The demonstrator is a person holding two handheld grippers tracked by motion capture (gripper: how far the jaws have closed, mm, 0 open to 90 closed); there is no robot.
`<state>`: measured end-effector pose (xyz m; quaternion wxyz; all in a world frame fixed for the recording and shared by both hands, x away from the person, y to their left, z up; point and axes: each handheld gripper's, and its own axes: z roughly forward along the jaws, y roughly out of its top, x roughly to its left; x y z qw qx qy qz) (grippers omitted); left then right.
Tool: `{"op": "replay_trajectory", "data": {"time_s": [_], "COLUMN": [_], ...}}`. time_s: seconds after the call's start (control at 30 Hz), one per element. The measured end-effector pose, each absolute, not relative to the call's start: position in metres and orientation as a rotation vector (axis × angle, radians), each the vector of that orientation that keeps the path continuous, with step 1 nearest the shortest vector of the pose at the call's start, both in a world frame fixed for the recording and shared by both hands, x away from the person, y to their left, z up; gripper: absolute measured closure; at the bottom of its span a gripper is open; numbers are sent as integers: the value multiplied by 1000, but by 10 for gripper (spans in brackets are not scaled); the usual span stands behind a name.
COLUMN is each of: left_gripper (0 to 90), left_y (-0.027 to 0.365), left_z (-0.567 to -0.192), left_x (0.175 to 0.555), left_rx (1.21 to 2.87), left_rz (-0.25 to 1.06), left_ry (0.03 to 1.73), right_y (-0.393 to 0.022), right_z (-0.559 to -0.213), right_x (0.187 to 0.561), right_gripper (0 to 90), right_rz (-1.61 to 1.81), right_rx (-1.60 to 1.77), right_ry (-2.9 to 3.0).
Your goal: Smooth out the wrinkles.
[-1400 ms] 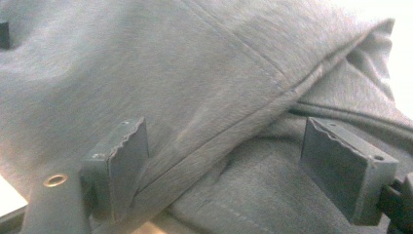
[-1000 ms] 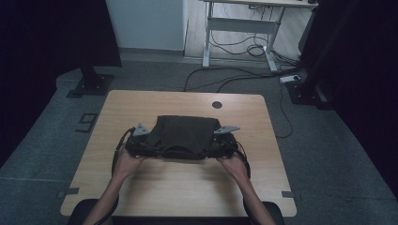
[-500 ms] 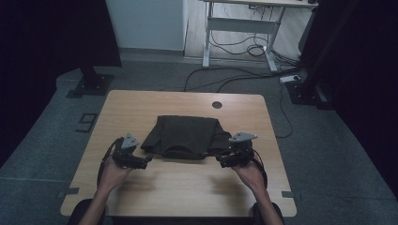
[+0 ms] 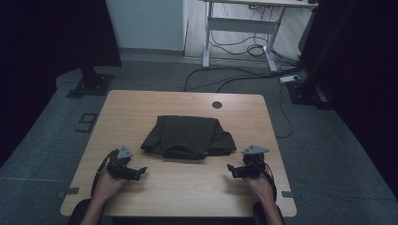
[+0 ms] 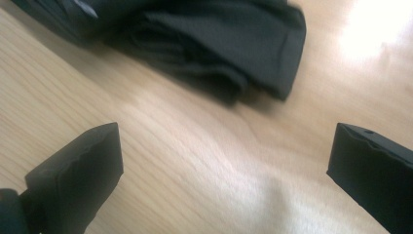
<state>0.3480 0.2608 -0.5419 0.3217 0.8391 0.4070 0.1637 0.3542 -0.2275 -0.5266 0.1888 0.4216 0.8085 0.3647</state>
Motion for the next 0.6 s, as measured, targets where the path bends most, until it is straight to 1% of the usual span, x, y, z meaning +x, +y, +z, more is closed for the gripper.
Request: {"op": "replay_trajectory", "data": {"time_s": [0.1,0.33,0.6], "left_gripper": [0,0,0], "left_y": [261,260,257], "left_z": [-548,-548,-548], "left_x": [350,350,349], "left_rx": [2213,2210,2194], "left_rz": [398,404,418], "left_ry": [1087,1100,1138], "right_y": [-233,-239,-238], "right_z": [-536,-556,-557], "right_x": [354,356,356], "right_gripper": [0,0,0], "right_rz": [1020,970,960], "right_rx": [1211,1257,1275], "right_ry": [2272,2277,2259]}}
